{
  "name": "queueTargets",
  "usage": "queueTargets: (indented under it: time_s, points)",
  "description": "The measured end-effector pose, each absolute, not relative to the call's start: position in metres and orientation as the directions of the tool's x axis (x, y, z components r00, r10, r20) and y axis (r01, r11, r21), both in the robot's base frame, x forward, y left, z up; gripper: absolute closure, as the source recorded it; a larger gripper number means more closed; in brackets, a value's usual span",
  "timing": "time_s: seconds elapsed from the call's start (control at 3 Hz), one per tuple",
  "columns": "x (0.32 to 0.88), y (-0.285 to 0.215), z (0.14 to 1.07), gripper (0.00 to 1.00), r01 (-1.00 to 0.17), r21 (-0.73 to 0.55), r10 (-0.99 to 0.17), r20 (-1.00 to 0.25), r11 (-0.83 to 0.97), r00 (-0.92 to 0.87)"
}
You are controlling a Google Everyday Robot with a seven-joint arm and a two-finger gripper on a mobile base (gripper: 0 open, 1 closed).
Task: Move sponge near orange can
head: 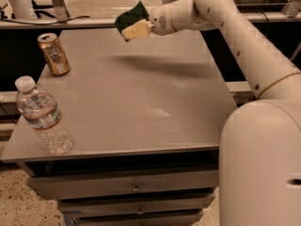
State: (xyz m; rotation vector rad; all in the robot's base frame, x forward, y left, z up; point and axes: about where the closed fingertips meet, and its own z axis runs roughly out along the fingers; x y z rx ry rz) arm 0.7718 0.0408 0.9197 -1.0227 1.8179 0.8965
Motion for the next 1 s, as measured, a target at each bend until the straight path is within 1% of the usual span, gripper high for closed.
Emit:
queueTargets:
  time_s: [0.33, 0.67, 1.0]
  points:
    - [0.775, 0.086, 0.924, 1.0, -0.904, 0.211, -0.295, -0.896, 0.373, -0.331]
    - [0.77, 0.127, 0.917, 1.0, -0.907, 0.245, -0.329, -0.873, 0.343, -0.36]
    - [0.76, 0.154, 0.9, 1.0, -0.902, 0.28, -0.368, -0.842, 0.329, -0.396]
